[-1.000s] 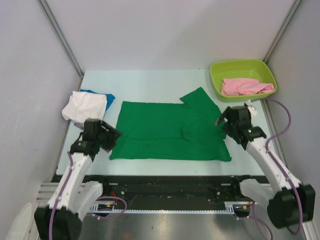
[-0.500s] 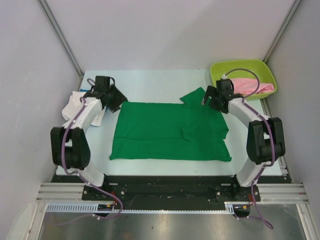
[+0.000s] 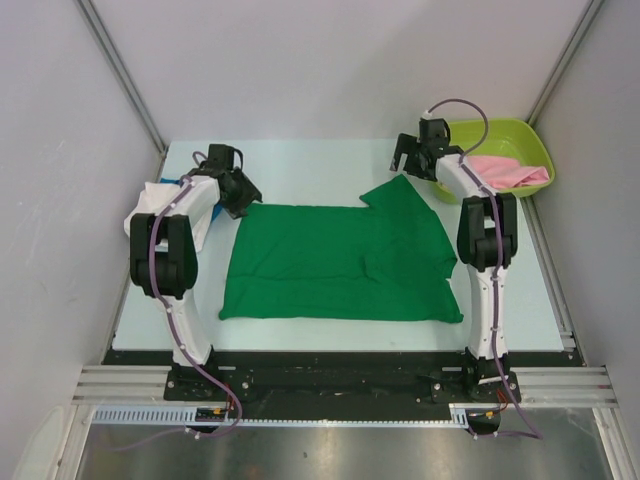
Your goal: Fold and stack the t-shirts
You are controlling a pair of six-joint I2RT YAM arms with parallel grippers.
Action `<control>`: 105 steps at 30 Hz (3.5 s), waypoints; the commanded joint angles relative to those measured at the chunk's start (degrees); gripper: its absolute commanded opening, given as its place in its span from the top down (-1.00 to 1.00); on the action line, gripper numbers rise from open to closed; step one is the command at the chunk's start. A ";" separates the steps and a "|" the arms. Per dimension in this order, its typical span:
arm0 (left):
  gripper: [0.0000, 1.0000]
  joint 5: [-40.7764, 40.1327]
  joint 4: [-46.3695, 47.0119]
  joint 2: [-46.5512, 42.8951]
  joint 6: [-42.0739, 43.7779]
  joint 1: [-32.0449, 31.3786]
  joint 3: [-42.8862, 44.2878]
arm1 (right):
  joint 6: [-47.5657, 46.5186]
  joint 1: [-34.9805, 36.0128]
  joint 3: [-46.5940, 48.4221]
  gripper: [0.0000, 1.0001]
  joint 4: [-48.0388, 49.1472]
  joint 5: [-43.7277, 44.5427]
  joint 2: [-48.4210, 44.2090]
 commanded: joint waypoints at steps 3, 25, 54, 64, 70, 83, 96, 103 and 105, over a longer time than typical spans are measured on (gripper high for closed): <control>-0.17 0.09 2.20 -1.75 0.33 -0.10 1.28 | -3.16 -0.32 16.71 -0.88 -5.71 -6.27 10.83; -0.14 3.25 6.68 -2.27 0.24 2.01 -6.63 | -3.61 -0.85 19.46 -0.27 -7.64 -1.79 17.09; -0.13 5.18 7.21 -3.33 1.03 4.38 -8.30 | -3.86 2.58 25.71 -0.36 -15.03 6.47 21.66; -0.13 5.98 7.56 -2.71 1.03 4.38 -8.39 | -3.26 3.11 27.54 -0.34 -16.78 7.26 23.15; -0.13 5.89 7.56 -2.80 0.94 4.38 -8.83 | -3.08 4.25 28.17 -0.02 -18.19 8.40 24.47; -0.14 6.42 7.47 -3.06 1.38 6.58 -8.92 | -2.99 5.04 28.17 1.00 -19.51 10.42 24.48; -0.21 5.37 5.28 2.55 3.75 6.58 4.24 | -3.43 6.36 22.72 1.00 -16.79 9.46 18.33; -0.14 -0.43 -2.63 8.97 9.02 5.00 14.10 | -3.25 6.71 19.82 1.00 -15.47 8.40 15.16; -0.12 -1.75 -2.99 9.85 10.43 3.33 14.72 | -3.25 6.71 19.73 1.00 -15.47 8.14 14.89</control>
